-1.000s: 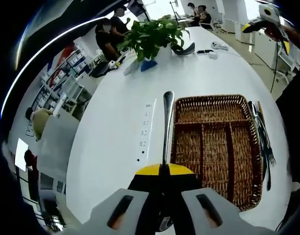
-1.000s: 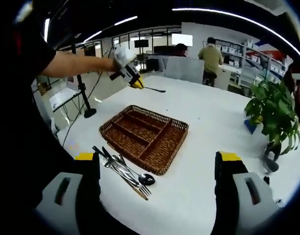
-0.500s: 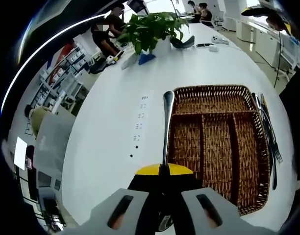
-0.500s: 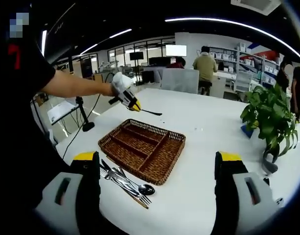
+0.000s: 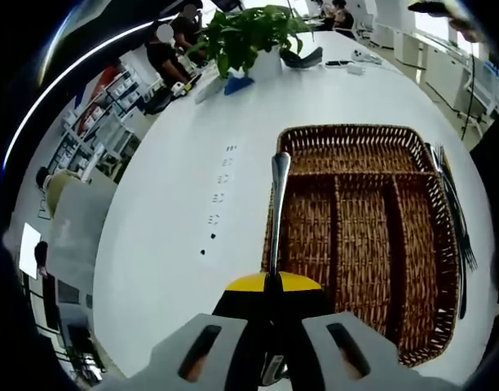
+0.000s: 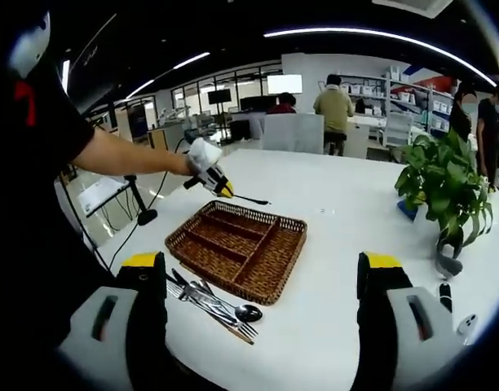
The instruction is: Arrange the knives, forks, and spoons in their matching storage slots by inserting each utensil handle-first until every utensil is classified and aligned in the correct compartment
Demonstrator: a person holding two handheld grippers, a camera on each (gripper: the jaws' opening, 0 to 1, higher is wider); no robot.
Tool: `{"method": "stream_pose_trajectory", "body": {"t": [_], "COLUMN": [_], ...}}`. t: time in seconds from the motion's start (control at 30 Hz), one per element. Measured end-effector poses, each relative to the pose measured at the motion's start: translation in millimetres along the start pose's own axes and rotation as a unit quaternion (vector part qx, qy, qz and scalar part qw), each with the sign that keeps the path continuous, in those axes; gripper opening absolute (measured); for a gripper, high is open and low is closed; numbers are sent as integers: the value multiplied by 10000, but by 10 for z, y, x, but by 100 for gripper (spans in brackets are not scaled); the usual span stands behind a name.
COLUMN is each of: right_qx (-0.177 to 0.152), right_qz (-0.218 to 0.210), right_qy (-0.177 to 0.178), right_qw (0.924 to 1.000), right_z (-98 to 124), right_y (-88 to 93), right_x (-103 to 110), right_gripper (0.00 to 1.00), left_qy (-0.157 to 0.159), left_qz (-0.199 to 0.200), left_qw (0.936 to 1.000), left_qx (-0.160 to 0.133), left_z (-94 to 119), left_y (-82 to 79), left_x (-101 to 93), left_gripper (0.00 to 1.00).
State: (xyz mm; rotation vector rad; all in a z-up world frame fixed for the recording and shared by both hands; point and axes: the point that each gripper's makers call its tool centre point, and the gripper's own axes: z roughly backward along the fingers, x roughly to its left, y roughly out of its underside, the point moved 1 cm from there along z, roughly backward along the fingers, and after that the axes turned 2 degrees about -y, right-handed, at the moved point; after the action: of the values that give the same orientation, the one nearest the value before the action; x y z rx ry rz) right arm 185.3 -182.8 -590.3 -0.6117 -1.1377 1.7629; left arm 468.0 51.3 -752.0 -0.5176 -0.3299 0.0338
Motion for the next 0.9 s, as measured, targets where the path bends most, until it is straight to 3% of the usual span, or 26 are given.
{"method": "stream_pose_trajectory", "body": {"t": [0.1, 0.53, 0.9], "right_qx": [26, 14, 164], "right_qz": [41, -51, -81], "right_qy": [17, 101, 103], "right_qw": [10000, 9999, 9998], "right_z": [-5, 36, -3], "right_y": [5, 23, 94], "right_x": [20, 32, 84], "right_gripper": [100, 100, 100], "left_qy": [61, 142, 259], "left_qz": [11, 100, 154], "left_qw": [9998, 9994, 9978], "left_qx": [185, 302, 590], "left_z": [-70, -318, -576], "left_y": [63, 220, 369], "left_x": [-40, -24, -58], "left_gripper": [0, 0, 0]}}
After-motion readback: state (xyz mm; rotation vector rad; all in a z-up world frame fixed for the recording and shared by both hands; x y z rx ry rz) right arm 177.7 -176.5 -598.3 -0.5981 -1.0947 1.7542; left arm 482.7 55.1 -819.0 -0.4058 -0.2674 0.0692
